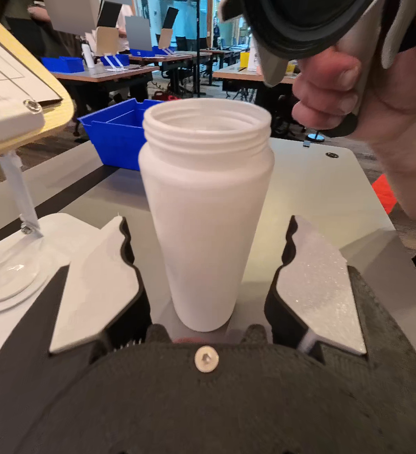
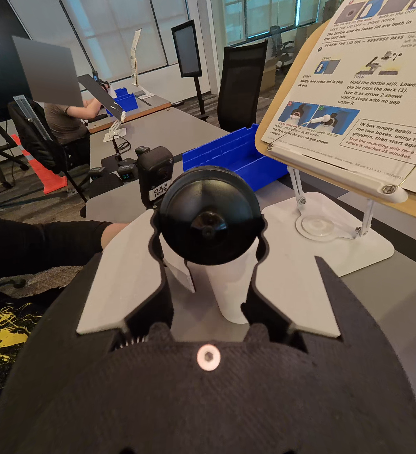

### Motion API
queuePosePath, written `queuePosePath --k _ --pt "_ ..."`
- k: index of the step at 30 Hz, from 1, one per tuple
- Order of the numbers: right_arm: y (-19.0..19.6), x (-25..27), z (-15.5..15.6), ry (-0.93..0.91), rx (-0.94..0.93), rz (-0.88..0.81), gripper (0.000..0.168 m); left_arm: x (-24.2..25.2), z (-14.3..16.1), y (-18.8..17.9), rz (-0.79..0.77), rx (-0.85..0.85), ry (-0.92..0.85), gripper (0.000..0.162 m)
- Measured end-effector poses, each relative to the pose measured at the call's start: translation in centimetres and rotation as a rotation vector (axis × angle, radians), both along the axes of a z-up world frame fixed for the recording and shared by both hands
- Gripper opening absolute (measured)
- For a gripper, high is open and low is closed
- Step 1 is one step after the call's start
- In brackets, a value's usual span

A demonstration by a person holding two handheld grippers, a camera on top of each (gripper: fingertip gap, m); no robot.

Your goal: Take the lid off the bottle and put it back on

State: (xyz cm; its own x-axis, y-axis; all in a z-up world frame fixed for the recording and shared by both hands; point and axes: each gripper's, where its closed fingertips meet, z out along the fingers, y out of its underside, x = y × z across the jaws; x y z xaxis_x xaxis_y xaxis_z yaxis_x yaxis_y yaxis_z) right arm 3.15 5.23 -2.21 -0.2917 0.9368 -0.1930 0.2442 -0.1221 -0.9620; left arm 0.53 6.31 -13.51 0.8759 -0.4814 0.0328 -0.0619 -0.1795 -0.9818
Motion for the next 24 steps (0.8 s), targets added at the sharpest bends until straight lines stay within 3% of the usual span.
queuePosePath --k 6,10,18,24 --pt "0.4 -0.5 -0.8 -0.012 -0.012 0.010 0.076 0.8 -0.6 0.9 -0.038 0.005 -0.015 0.119" --pt "0.6 -0.8 -1.3 -0.016 -0.016 0.016 0.076 1.1 -0.6 0.9 -0.062 0.030 -0.015 0.087" --pt "1.2 -0.7 -1.3 -0.073 0.027 0.072 0.076 1.0 -0.5 1.0 -0.060 0.051 -0.013 0.086" --pt "1.4 -0.8 -1.9 -0.313 0.212 0.216 0.076 1.3 -0.5 1.7 -0.070 0.039 0.029 0.085"
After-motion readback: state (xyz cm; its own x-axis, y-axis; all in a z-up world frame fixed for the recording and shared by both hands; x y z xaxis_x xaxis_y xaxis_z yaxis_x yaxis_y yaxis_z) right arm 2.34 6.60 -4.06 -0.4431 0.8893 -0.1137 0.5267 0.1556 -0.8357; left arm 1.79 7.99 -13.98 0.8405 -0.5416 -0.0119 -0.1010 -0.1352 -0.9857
